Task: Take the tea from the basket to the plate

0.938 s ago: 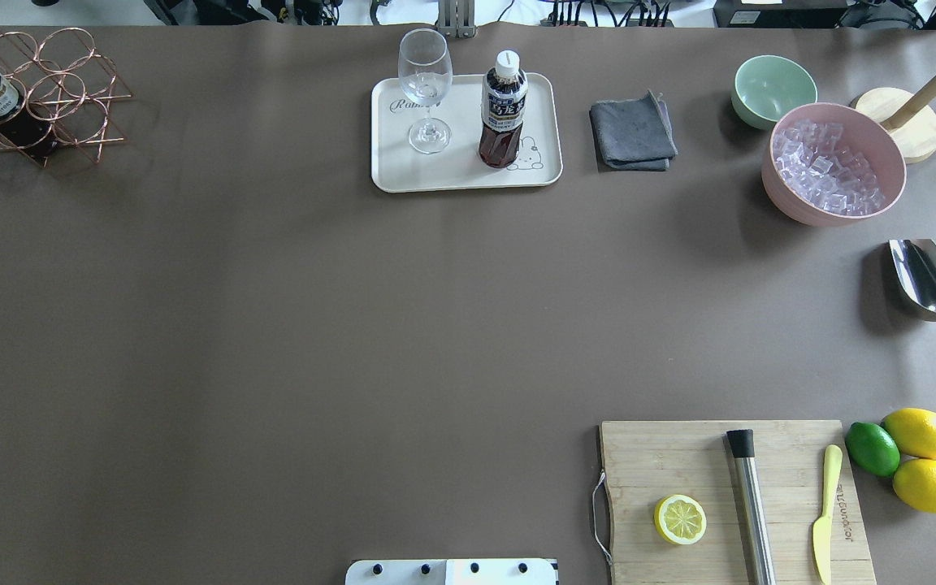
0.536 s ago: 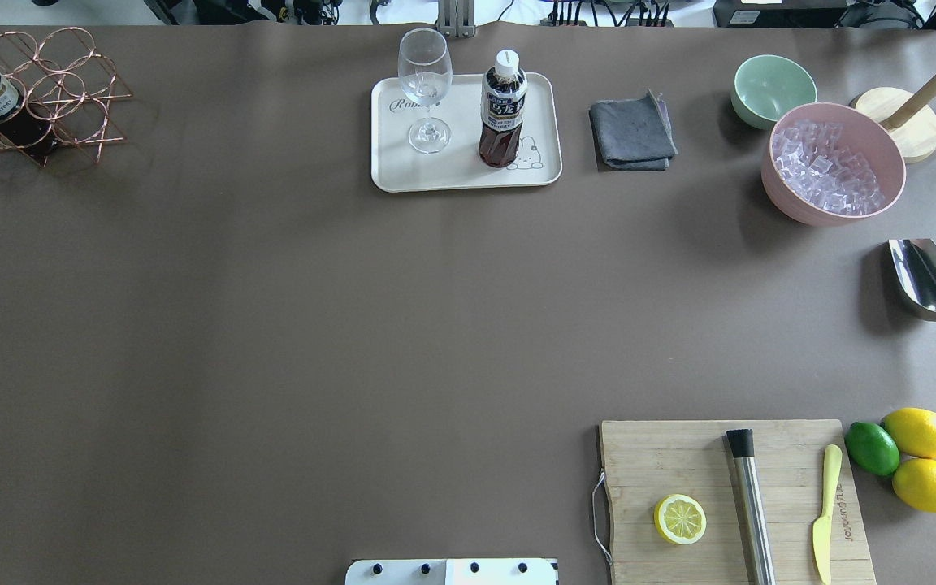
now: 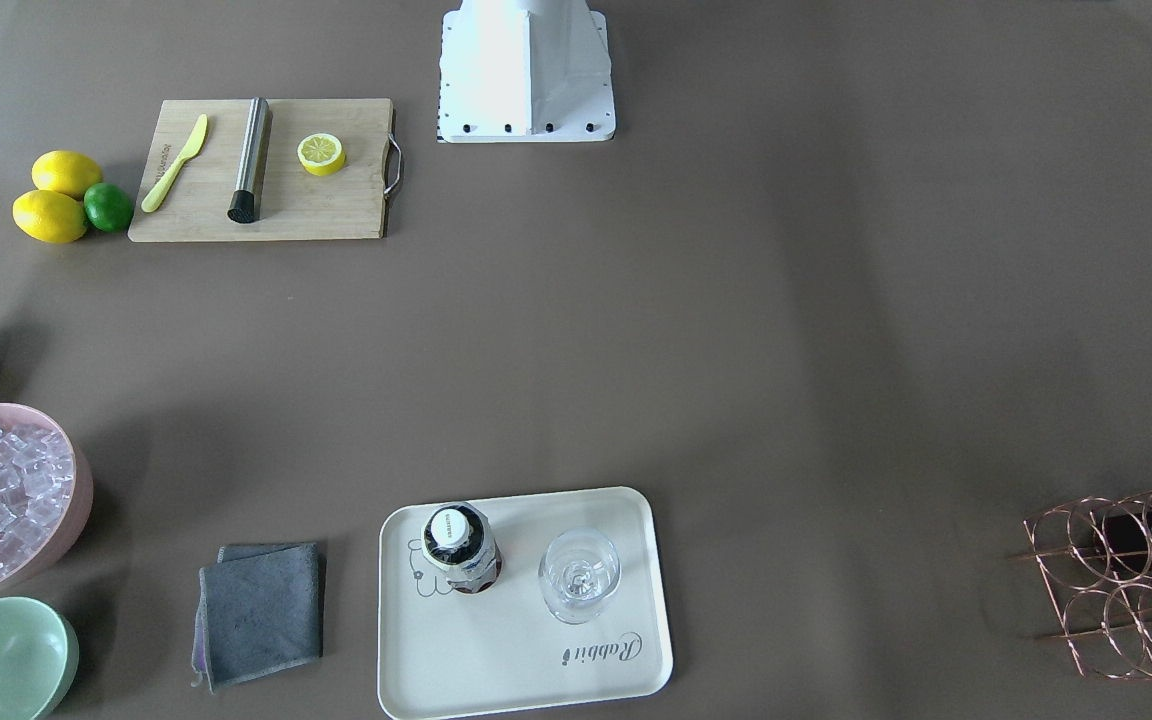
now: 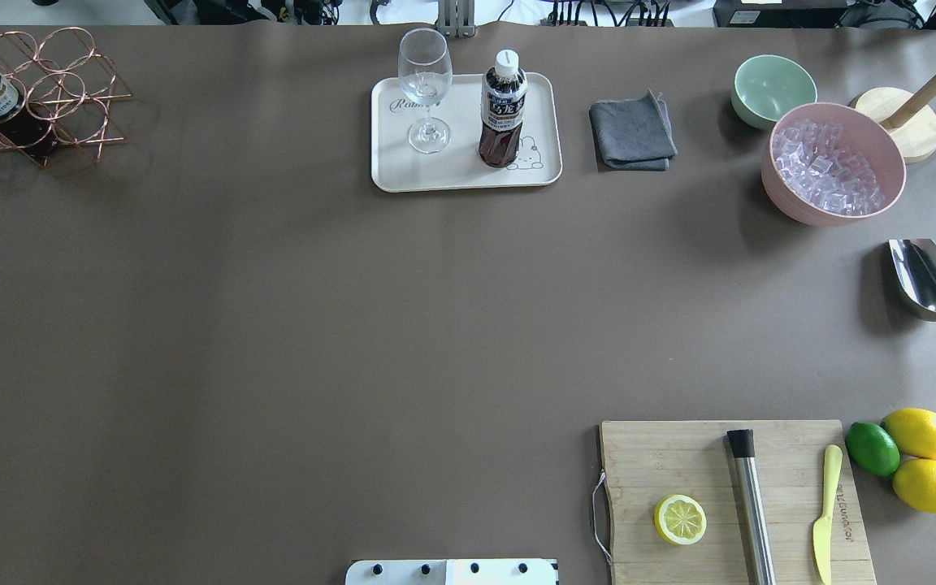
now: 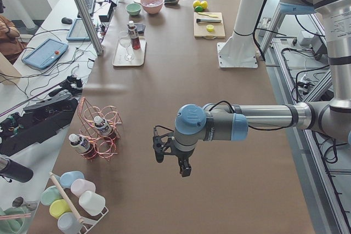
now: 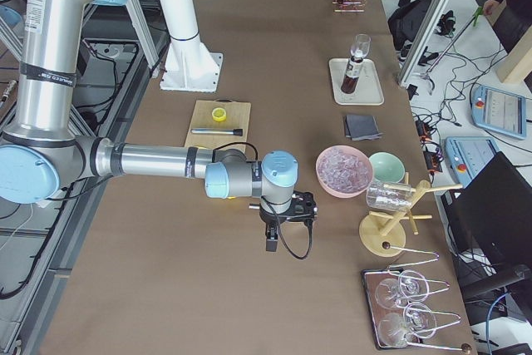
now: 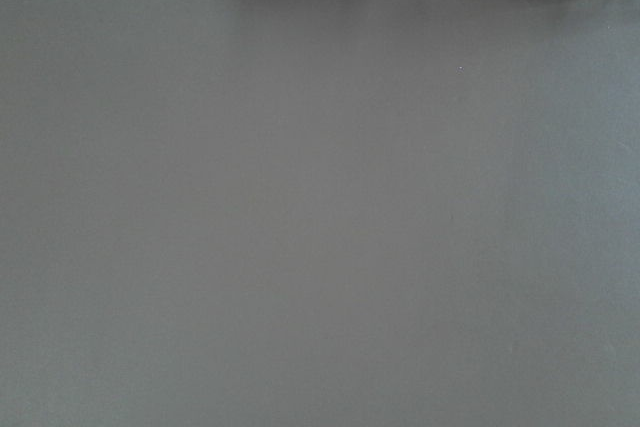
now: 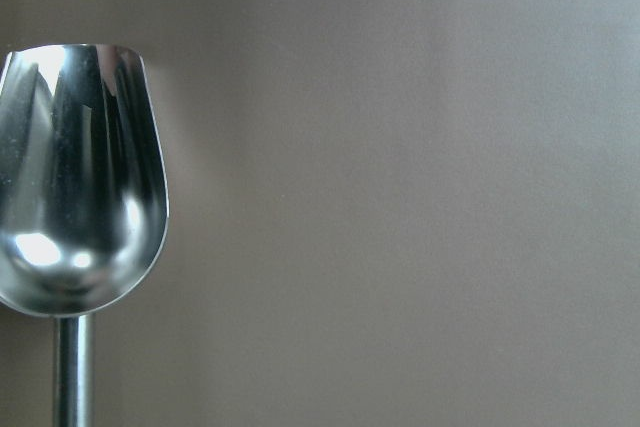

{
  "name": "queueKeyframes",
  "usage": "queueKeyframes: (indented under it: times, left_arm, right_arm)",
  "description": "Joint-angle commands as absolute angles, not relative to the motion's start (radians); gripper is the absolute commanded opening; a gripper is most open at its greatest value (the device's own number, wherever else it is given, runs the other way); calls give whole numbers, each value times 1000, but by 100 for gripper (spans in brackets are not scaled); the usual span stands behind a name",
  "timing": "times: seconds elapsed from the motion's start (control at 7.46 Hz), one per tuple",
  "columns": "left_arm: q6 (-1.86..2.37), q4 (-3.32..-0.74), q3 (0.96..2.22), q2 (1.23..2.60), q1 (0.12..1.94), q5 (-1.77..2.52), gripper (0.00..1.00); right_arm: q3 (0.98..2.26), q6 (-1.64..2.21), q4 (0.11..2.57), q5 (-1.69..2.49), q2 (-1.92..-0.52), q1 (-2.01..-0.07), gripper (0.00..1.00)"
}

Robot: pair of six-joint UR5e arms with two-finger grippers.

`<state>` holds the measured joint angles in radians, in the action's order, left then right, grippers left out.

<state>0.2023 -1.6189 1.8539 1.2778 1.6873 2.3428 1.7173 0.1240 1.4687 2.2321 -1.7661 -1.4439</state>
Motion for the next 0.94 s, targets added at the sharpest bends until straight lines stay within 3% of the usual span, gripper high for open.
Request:
queueKeyframes:
  times: [0.0,0.8]
  left_arm:
    - [202,-1618,1845,1256,1730,2333,97]
    - [84,-1617,1777,1371,1675,2338,97]
  right_arm:
    - [1706,114,1457,2223,-1758,-1447,100]
    - [1689,113,1457,2232,-1756,-1447,100]
